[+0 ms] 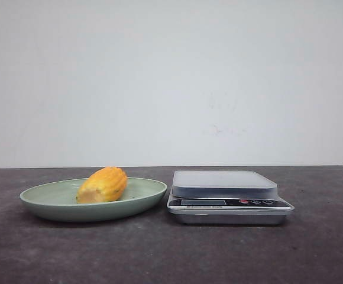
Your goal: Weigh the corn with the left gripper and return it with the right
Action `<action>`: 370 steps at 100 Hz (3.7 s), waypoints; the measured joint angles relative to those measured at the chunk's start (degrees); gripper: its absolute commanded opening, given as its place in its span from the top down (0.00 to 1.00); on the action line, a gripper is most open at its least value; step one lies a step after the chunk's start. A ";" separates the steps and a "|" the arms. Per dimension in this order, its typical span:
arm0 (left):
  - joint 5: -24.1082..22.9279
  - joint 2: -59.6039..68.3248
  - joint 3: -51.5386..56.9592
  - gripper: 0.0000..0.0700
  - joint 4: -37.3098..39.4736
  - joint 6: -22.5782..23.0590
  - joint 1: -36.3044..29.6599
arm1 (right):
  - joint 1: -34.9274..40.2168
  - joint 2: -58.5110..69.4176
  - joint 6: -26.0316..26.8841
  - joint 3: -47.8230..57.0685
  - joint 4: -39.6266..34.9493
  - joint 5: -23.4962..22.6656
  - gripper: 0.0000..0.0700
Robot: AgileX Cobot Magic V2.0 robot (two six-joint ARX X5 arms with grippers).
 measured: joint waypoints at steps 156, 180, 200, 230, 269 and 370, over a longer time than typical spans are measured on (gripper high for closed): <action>0.00 0.00 0.00 0.98 0.00 -0.02 0.00 | 0.00 0.00 0.07 -0.02 1.31 0.00 0.99; 0.00 0.00 0.00 0.98 0.00 -0.02 0.00 | 0.00 0.00 0.07 -0.02 0.94 0.00 0.99; 0.00 0.00 0.00 0.98 0.02 -0.02 0.00 | 0.02 0.00 0.09 -0.02 -1.29 -0.02 0.99; 0.00 0.00 0.00 0.98 3.58 -0.04 0.00 | 0.02 0.00 2.10 -0.02 -1.29 -0.02 0.99; -0.02 2.45 4.94 0.98 2.25 -11.02 0.00 | 0.02 0.81 11.41 7.50 -3.02 -0.57 1.00; 10.08 59.08 62.71 0.39 -17.14 -13.35 -15.21 | 4.66 43.08 12.57 65.59 -25.11 -13.31 0.32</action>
